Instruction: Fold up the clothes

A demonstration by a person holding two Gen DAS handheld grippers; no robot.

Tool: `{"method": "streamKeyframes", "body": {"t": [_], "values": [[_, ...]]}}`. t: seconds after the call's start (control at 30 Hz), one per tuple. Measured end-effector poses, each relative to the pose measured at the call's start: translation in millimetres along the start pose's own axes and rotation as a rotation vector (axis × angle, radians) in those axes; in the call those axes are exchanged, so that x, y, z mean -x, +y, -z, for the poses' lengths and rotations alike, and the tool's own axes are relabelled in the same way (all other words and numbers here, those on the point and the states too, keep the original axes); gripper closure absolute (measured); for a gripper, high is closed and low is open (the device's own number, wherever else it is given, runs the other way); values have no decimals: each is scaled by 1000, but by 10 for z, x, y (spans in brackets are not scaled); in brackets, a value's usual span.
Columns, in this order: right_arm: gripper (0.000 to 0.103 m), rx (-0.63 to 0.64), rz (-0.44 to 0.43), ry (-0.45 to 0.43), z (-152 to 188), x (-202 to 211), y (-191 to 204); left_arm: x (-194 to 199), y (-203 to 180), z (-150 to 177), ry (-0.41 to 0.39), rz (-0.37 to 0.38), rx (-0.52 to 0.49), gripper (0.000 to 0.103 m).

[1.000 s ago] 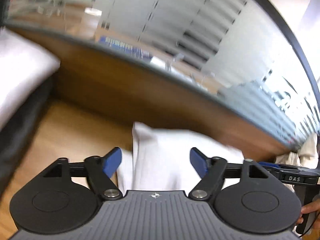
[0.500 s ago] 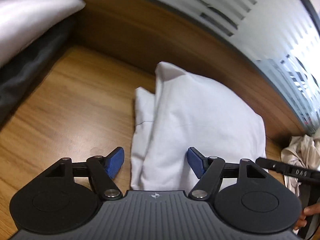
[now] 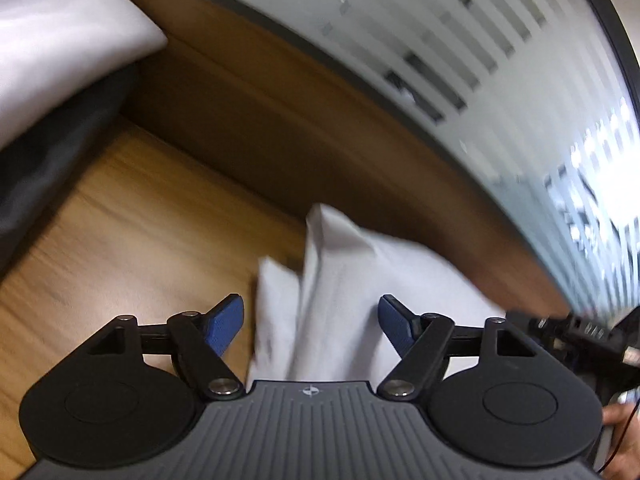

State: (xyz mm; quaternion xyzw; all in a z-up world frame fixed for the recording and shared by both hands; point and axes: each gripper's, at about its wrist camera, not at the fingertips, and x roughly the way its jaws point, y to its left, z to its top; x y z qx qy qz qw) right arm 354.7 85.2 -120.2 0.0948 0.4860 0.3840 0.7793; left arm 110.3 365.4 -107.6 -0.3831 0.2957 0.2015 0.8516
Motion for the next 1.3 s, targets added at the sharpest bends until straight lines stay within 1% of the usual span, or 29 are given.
{"method": "streamKeyframes", "body": {"t": [0.03, 0.07, 0.13, 0.17, 0.2, 0.23, 0.27, 0.3, 0.33, 0.37, 0.4, 0.43, 0.5, 0.53, 0.6, 0.7, 0.77, 0.83, 0.87, 0.93, 0.97, 1.0, 1.07, 1.1, 1.13, 1.17, 1.2, 1.23, 1.3], "values": [[38, 0, -1, 10, -25, -32, -3, 3, 24, -25, -6, -2, 20, 35], [38, -2, -6, 20, -58, -77, -3, 8, 46, -46, -13, -5, 39, 41], [38, -6, -13, 36, -91, -155, -6, -4, 93, -58, -3, -12, 59, 59], [38, -7, -16, 42, -98, -189, -8, -26, 117, -53, 14, -18, 63, 74], [38, -7, -19, 49, -105, -223, -10, -47, 140, -49, 31, -24, 67, 81], [38, -8, -18, 55, -103, -250, -13, -80, 158, -38, 53, -31, 64, 85], [45, -8, -27, 63, -98, -272, -21, -120, 173, -23, 77, -39, 57, 92], [55, -11, -37, 65, -93, -290, -28, -160, 187, -9, 101, -47, 49, 93], [58, -14, -47, 66, -87, -308, -35, -204, 203, 1, 114, -52, 49, 93], [65, -18, -58, 67, -82, -326, -42, -250, 220, 8, 123, -55, 52, 93], [78, -6, -53, 61, -74, -317, -28, -284, 238, 5, 130, -53, 62, 93], [84, 5, -63, 61, -72, -309, -18, -311, 256, -3, 136, -50, 77, 94], [90, -15, -93, 53, -93, -264, -23, -349, 295, -28, 144, -33, 98, 94], [91, -30, -134, 41, -106, -216, -22, -367, 316, -41, 148, -24, 107, 94], [92, -5, -136, 26, -137, -201, 30, -399, 355, -67, 158, -4, 125, 94], [92, 33, -138, 3, -184, -180, 108, -432, 361, -89, 159, 5, 112, 94], [91, 59, -139, -12, -216, -166, 160, -414, 380, -105, 147, 13, 132, 93], [90, 78, -70, 12, -194, -319, 119, -325, 392, -127, 103, 31, 160, 93], [88, 85, -50, 16, -181, -375, 98, -260, 384, -145, 73, 47, 167, 93], [85, 107, -27, 19, -155, -439, 92, -157, 356, -183, 35, 88, 180, 86], [83, 120, -17, 15, -147, -442, 110, -129, 341, -201, 26, 107, 185, 77], [81, 130, -11, 9, -144, -426, 140, -113, 327, -218, 23, 126, 189, 71], [78, 148, 5, -2, -145, -374, 199, -139, 310, -249, 37, 159, 207, 64], [73, 159, 17, -10, -146, -325, 233, -169, 305, -256, 46, 170, 216, 61], [71, 170, 29, -19, -146, -275, 268, -206, 298, -258, 54, 175, 220, 59], [65, 190, 40, -38, -124, -198, 320, -246, 286, -253, 67, 176, 220, 56], [60, 210, 51, -57, -101, -120, 372, -288, 274, -239, 81, 177, 220, 55], [58, 230, 59, -72, -89, -48, 407, -331, 263, -222, 95, 180, 220, 56], [56, 263, 71, -95, -85, 60, 438, -367, 237, -191, 84, 172, 220, 56]]}}
